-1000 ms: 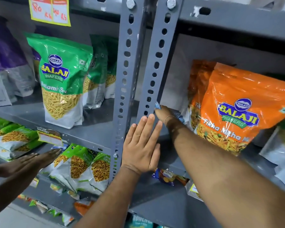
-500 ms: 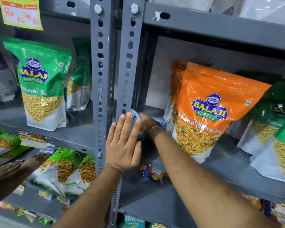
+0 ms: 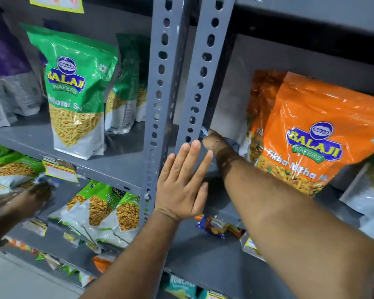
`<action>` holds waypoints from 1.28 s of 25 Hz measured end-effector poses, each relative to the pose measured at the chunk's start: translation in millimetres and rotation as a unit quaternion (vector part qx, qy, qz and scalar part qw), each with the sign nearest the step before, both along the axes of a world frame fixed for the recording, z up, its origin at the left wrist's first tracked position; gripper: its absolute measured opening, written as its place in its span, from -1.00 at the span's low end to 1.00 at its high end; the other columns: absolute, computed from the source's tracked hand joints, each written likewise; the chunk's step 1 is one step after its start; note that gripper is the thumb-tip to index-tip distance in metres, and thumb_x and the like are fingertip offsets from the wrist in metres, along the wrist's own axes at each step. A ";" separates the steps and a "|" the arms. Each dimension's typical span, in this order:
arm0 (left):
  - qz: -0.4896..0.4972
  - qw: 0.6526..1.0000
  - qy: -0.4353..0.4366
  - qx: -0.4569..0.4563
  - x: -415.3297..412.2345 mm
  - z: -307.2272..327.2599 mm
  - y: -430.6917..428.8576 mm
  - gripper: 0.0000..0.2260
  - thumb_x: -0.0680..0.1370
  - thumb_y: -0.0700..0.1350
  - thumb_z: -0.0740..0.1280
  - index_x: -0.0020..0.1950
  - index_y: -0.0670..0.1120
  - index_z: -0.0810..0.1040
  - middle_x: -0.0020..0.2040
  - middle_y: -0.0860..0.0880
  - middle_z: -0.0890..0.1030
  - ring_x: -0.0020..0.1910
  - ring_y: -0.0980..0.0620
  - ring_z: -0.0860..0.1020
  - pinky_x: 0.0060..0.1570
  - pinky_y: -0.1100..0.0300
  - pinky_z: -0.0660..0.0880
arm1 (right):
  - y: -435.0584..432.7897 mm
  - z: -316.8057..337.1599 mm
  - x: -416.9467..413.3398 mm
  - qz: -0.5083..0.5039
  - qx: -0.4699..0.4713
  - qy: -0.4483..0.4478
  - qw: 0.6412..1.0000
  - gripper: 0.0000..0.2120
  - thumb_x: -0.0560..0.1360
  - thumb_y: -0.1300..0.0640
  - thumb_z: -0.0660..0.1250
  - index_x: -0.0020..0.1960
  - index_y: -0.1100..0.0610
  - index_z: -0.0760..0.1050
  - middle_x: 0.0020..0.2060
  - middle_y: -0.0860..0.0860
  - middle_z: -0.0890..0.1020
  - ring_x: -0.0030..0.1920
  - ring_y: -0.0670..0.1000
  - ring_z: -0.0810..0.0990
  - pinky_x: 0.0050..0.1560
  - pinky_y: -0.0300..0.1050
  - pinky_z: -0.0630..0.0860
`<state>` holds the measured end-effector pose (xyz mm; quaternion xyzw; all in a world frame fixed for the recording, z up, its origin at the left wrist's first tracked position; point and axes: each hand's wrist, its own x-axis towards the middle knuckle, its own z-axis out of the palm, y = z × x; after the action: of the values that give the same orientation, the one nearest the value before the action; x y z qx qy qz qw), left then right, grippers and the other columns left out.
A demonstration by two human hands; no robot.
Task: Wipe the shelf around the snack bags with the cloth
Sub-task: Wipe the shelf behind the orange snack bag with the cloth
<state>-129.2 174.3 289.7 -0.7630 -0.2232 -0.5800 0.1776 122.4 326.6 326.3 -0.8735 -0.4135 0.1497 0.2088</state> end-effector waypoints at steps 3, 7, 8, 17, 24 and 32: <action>0.010 1.000 -0.003 0.005 -0.3 -1.8 0.1 -0.37 0.73 0.05 0.04 0.83 -0.03 0.07 0.84 -0.10 -0.07 0.83 -0.09 -0.04 0.80 -0.06 -0.10 | -26.7 -1.8 -26.0 0.042 0.028 -0.025 0.998 -0.59 0.48 -0.30 0.19 0.21 -0.12 0.50 0.17 -0.01 0.69 0.12 0.16 0.66 0.24 0.15 0.57; 0.015 1.000 0.001 -0.001 -1.5 -0.9 -1.3 -0.37 0.73 0.05 0.04 0.83 -0.02 0.06 0.84 -0.10 -0.08 0.83 -0.10 -0.05 0.80 -0.05 -0.12 | -65.2 19.0 -64.6 0.114 0.027 -0.001 0.993 -0.63 0.51 -0.25 0.23 0.21 -0.12 0.57 0.16 -0.02 0.70 0.15 0.13 0.66 0.30 0.14 0.55; 0.015 1.000 0.002 -0.003 -2.2 -0.5 -1.6 -0.37 0.73 0.05 0.04 0.83 -0.02 0.06 0.84 -0.10 -0.08 0.83 -0.10 -0.06 0.80 -0.05 -0.13 | -61.7 23.3 -65.2 0.105 0.030 0.019 0.994 -0.66 0.53 -0.23 0.28 0.19 -0.09 0.60 0.12 0.01 0.72 0.12 0.14 0.68 0.28 0.14 0.57; 0.021 1.000 0.011 0.003 -2.1 -0.7 -0.6 -0.37 0.74 0.05 0.03 0.83 0.01 0.06 0.84 -0.10 -0.10 0.83 -0.08 -0.08 0.80 -0.05 -0.14 | -49.2 20.7 -60.9 0.115 -0.047 -0.134 0.983 -0.15 0.45 -0.52 -0.17 0.63 -0.16 0.17 0.66 -0.02 0.19 0.66 0.13 0.08 0.59 0.33 -0.05; 0.024 1.000 0.009 -0.001 -0.9 0.9 -2.5 -0.40 0.75 0.06 0.01 0.82 0.03 0.10 0.84 -0.10 -0.09 0.83 -0.09 -0.06 0.80 -0.05 -0.13 | -78.0 31.6 -65.1 0.173 -0.043 -0.166 0.970 -0.29 0.63 -0.40 -0.10 0.67 -0.07 0.10 0.69 -0.02 0.14 0.67 0.10 0.07 0.62 0.24 -0.01; 0.025 1.000 0.007 -0.004 -2.4 -0.7 -3.2 -0.38 0.73 0.05 0.04 0.83 0.04 0.07 0.84 -0.11 -0.11 0.83 -0.10 -0.08 0.80 -0.05 -0.13 | -113.4 3.8 -79.7 0.232 -0.028 -0.200 0.951 -0.37 0.64 -0.33 0.08 0.66 -0.22 0.05 0.68 -0.14 0.12 0.67 -0.02 0.06 0.63 0.18 -0.01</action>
<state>-131.5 171.1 289.0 -0.7618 -0.2429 -0.5696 0.1904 42.8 213.2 330.1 -0.7708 -0.6339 0.0281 0.0569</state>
